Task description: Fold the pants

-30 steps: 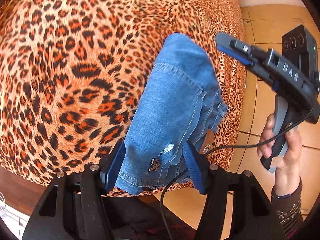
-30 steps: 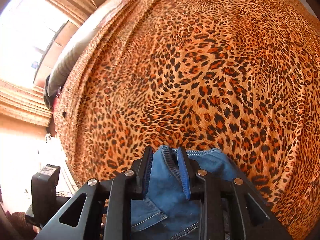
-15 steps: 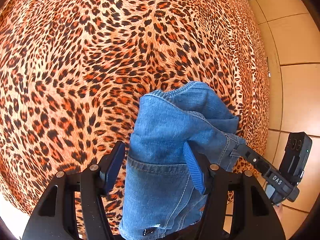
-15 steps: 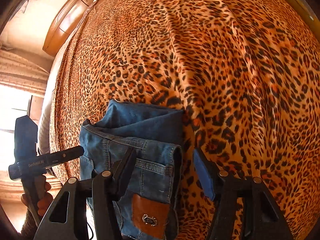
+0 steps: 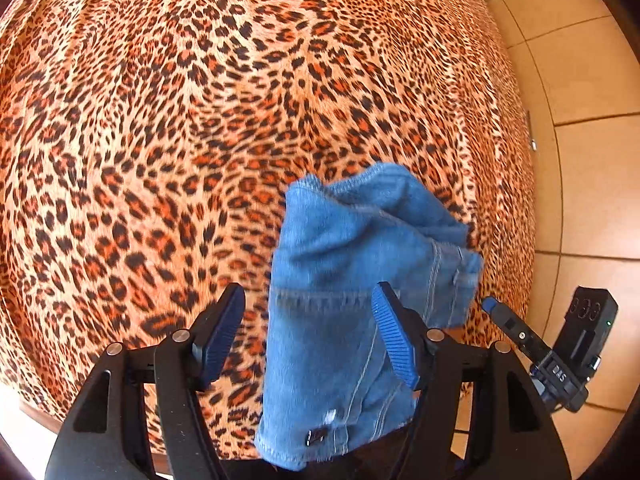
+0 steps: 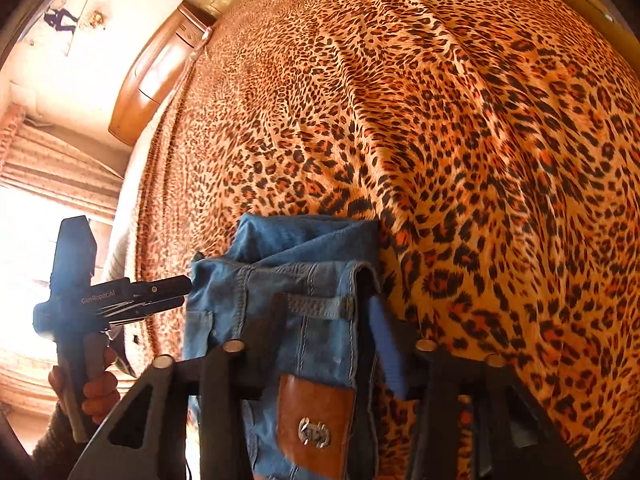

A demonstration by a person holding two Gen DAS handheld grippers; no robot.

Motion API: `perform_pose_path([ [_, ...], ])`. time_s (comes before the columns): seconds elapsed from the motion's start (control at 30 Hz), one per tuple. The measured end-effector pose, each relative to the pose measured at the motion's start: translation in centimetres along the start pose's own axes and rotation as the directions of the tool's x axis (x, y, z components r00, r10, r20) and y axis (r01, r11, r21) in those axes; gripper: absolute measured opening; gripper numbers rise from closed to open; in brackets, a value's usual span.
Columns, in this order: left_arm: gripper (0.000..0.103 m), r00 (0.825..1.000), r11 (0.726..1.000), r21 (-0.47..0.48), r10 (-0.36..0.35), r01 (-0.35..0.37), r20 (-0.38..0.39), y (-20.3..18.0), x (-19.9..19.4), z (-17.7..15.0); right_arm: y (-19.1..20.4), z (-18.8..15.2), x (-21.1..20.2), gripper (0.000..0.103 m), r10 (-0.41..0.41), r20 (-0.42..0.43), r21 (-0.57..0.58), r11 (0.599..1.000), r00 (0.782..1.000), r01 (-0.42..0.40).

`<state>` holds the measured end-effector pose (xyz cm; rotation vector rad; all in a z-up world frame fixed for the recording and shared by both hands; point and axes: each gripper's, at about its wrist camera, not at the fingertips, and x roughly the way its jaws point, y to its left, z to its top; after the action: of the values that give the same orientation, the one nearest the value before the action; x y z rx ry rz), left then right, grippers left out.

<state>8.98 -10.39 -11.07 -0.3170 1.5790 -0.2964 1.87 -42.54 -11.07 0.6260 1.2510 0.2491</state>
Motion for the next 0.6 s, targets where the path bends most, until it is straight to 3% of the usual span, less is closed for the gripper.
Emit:
perform_pose_path([
  [0.13, 0.073, 0.996, 0.998, -0.003, -0.055, 0.055, -0.071, 1.8, 0.4, -3.7, -1.6, -3.2, 0.7, 0.062, 0.031, -0.041, 0.056, 0.998, 0.999, -0.029],
  [0.27, 0.073, 0.981, 0.99, -0.097, -0.113, 0.098, -0.159, 2.8, 3.2, -4.8, -2.5, -4.9, 2.9, 0.061, 0.075, -0.05, 0.131, 0.989, 0.996, -0.067],
  [0.4, 0.073, 0.978, 0.986, -0.118, -0.133, 0.115, -0.162, 2.0, 4.0, -5.0, -0.9, -5.4, 3.6, 0.062, 0.144, -0.036, 0.097, 0.985, 0.989, -0.14],
  [0.53, 0.072, 0.988, 0.993, -0.095, -0.077, 0.065, -0.133, 1.0, 4.2, -5.1, -0.2, -5.6, 4.7, 0.061, 0.052, -0.047, 0.021, 0.998, 0.998, -0.051],
  [0.6, 0.061, 0.994, 0.998, -0.059, -0.04, 0.034, -0.105, -0.3, 4.3, -4.9, 0.8, -5.8, 4.5, 0.061, 0.007, -0.033, 0.002, 1.0, 0.999, -0.007],
])
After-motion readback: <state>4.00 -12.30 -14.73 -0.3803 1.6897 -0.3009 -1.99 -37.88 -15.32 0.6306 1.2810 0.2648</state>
